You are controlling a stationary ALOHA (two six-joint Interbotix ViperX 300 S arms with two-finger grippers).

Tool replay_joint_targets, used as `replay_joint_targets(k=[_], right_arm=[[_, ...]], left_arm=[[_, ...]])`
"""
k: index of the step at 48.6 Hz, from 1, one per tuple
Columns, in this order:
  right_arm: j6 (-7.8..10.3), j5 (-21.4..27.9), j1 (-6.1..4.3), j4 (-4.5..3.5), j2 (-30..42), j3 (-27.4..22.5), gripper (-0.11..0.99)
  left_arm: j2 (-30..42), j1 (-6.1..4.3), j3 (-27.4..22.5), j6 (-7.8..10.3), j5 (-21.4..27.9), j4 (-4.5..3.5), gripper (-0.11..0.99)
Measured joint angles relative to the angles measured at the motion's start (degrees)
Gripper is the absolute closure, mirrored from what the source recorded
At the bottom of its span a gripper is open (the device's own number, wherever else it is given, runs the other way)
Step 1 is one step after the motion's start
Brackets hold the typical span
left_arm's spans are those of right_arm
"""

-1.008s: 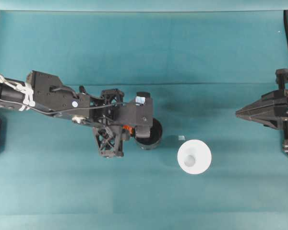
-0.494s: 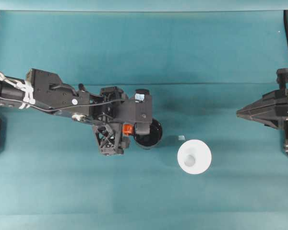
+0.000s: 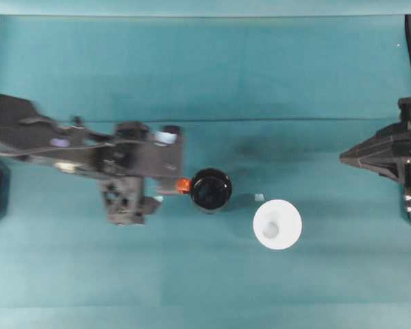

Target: Put the paper cup into the moved red handle cup holder.

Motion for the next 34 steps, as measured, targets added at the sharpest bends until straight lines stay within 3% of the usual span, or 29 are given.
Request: replay_joint_targets(k=[12, 16, 23, 27, 30, 34], right_arm=[[0.26, 6.8, 0.00, -0.53, 1.8, -2.6, 0.79], [0.79, 7.6, 0.00, -0.18, 3.1, -3.9, 0.62], [2.55, 9.6, 0.00, 0.35, 7.0, -7.5, 0.21], [2.81, 11.7, 0.53, 0.44, 9.8, -10.0, 0.00], [3.16, 14.2, 0.88, 0.44, 12.4, -11.7, -0.07], [3.87, 19.0, 0.88, 0.53, 17.1, -14.0, -0.04]], left_arm=[[-6.9, -0.70, 5.5, -0.09, 0.4, 0.00, -0.06], [-8.3, -0.70, 6.5, -0.09, 0.5, 0.00, -0.06], [-10.5, -0.79, 7.6, -0.09, 1.9, 0.00, -0.06], [-11.2, -0.79, 8.1, -0.26, 3.1, -0.09, -0.06], [-11.5, -0.79, 8.3, -0.44, 3.6, 0.00, -0.06], [-11.9, -0.70, 8.6, -0.44, 3.8, -0.09, -0.06]])
